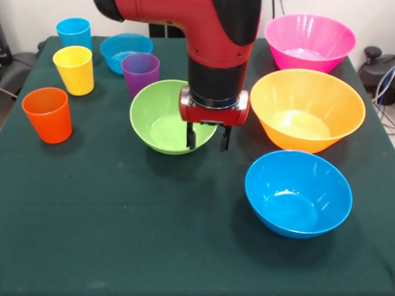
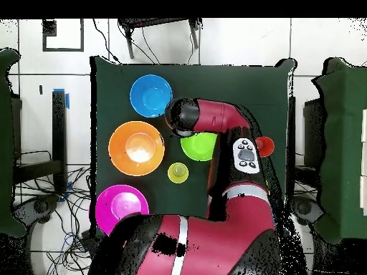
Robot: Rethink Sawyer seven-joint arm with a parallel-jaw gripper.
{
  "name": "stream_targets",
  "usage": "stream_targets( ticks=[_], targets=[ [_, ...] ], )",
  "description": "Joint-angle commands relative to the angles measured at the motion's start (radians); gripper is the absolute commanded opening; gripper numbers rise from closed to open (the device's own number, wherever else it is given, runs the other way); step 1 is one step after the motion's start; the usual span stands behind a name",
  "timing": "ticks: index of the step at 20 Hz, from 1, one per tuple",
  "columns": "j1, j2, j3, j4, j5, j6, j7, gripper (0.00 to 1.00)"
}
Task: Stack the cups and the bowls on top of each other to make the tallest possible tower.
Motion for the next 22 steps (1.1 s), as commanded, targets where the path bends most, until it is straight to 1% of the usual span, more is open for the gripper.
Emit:
stream_targets(
  ticks=[1,4,6,9,13,16,18,19,22],
  targets=[
    [-0.059,0.065,0.066,-0.067,0.01,0.041,0.023,1.0],
    [-0.069,0.031,0.065,-0.051,0.012,0.068,0.011,1.0],
    [-0.081,0.021,0.066,-0.054,0.009,0.084,-0.003,1.0],
    [-0.102,0.033,0.077,-0.046,0.005,0.068,-0.013,1.0],
    [-0.091,0.055,0.076,-0.085,0.002,0.08,0.002,1.0],
    [-0.088,0.049,0.073,-0.089,0.002,0.099,0.005,1.0],
    [-0.086,0.039,0.072,-0.079,0.002,0.105,0.006,1.0],
    [-0.087,0.02,0.071,-0.047,0.0,0.095,0.007,1.0],
    [-0.082,-0.008,0.062,-0.01,-0.006,0.092,0.007,1.0]
  ],
)
